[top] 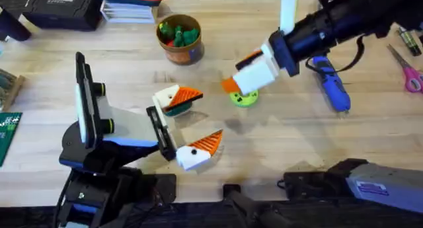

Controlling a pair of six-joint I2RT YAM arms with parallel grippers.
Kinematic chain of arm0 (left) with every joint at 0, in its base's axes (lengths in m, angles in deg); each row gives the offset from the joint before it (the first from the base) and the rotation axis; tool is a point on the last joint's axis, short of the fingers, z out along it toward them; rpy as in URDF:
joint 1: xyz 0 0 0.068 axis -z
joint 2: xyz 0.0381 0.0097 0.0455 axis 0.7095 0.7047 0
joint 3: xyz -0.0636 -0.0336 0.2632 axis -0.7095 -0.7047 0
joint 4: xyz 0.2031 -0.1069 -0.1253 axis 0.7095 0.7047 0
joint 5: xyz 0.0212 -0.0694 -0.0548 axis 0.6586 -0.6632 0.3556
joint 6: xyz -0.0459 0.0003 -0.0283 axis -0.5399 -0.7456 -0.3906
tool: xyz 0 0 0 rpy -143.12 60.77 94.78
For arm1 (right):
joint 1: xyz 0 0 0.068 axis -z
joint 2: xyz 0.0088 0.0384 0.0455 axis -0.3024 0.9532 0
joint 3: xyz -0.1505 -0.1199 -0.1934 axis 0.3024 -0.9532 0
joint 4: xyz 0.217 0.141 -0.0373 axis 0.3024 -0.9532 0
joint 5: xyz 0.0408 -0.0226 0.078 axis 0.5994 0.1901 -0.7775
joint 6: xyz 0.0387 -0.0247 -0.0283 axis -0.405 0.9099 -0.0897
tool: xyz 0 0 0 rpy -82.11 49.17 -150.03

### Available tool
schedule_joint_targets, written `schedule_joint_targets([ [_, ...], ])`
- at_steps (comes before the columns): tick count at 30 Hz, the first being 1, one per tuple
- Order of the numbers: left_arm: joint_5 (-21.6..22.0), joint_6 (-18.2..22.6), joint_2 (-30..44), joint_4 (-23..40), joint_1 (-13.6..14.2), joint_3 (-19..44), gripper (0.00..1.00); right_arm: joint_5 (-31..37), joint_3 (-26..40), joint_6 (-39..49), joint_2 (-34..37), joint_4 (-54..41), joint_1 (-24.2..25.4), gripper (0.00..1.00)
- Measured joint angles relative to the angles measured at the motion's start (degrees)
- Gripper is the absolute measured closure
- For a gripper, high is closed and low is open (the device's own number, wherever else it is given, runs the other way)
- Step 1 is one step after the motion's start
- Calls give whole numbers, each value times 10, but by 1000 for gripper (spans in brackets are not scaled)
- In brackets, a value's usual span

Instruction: Pick up the gripper from the table and insert it into the empty holder that is missing its gripper. Then pick up a screw, insert it into the mounting hole, and use the screwdriver to tighten it. Finally, clean up the table by picking up the vegetable and placing it into the bucket.

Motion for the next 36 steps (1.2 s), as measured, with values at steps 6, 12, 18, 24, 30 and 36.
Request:
schedule_joint_targets([
  [6, 0, 0, 0, 0, 0, 0, 15, 0, 0, 46, -2, -20, -26, 6],
  [12, 0, 0, 0, 0, 0, 0, 16, 6, 0, 42, 0, -21, -27, 5],
  [18, 0, 0, 0, 0, 0, 0, 16, 132, 0, 41, 32, -63, -33, 6],
  [24, 0, 0, 0, 0, 0, 0, 16, 264, -9, 22, 42, -45, -69, 6],
  [30, 0, 0, 0, 0, 0, 0, 15, 325, -89, -11, 42, 21, -111, 37],
  [36, 0, 0, 0, 0, 0, 0, 16, 394, -145, -63, 42, 92, -139, 305],
])
